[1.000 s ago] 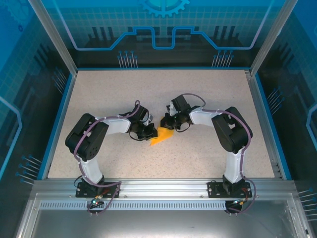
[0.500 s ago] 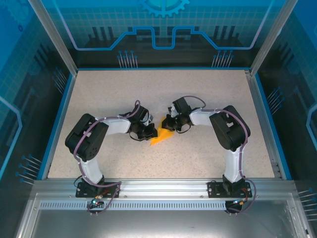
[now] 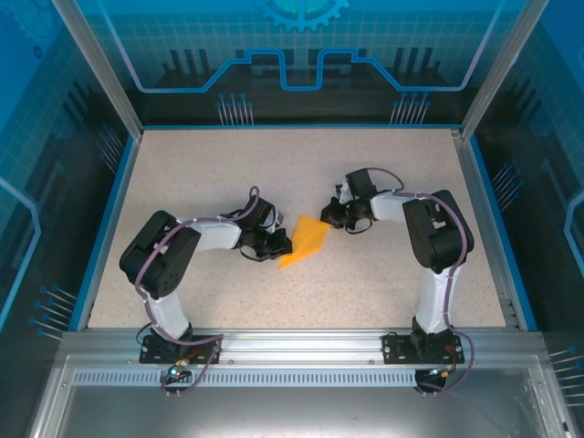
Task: Fold a paper plane with a square sheet of paper (pick it up from the middle)
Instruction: Fourth fold the wing at the center of the table.
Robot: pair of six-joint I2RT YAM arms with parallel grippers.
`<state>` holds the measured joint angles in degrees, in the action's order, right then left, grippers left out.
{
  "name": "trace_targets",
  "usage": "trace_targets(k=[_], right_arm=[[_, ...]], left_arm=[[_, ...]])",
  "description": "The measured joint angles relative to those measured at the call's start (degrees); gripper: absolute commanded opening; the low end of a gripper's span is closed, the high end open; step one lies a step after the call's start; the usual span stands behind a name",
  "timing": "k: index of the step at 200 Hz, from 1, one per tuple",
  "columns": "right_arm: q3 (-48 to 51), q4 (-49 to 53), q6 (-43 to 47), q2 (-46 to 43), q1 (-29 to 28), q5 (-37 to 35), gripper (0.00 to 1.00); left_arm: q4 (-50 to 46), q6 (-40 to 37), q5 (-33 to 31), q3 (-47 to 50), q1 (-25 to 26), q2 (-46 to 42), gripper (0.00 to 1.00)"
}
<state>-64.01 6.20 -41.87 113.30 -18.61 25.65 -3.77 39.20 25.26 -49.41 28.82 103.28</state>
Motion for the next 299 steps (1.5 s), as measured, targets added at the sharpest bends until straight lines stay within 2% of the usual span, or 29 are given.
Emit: trace_targets(k=[38,84,140,207,237,299], right_arm=[[1.11,2.58,2.12,-7.91,0.55,-1.14,0.1],[8.44,2.19,1.92,-18.64,-1.29,-1.38,0.14],[13.0,5.4,-2.64,-20.15,-3.54,-2.75,0.14],[3.34,20.9,-6.69,-27.41,-5.51,-9.88,0.18],[3.23,24.2,-8.26,-31.06,-6.36,-12.2,0.18],[6.23,27.08,-9.4,-31.87,-6.6,-13.7,0.19]], left_arm=[[1.42,3.98,-1.4,1.38,3.32,-1.03,0.1],[5.29,10.49,-4.52,4.55,6.36,-3.06,0.11],[8.59,15.52,-7.3,5.97,8.83,-3.61,0.11],[9.75,16.41,-7.52,6.38,9.09,-3.58,0.11],[9.73,16.35,-7.48,5.9,9.27,-3.15,0.11],[8.98,16.11,-7.26,4.59,9.62,-2.21,0.11]])
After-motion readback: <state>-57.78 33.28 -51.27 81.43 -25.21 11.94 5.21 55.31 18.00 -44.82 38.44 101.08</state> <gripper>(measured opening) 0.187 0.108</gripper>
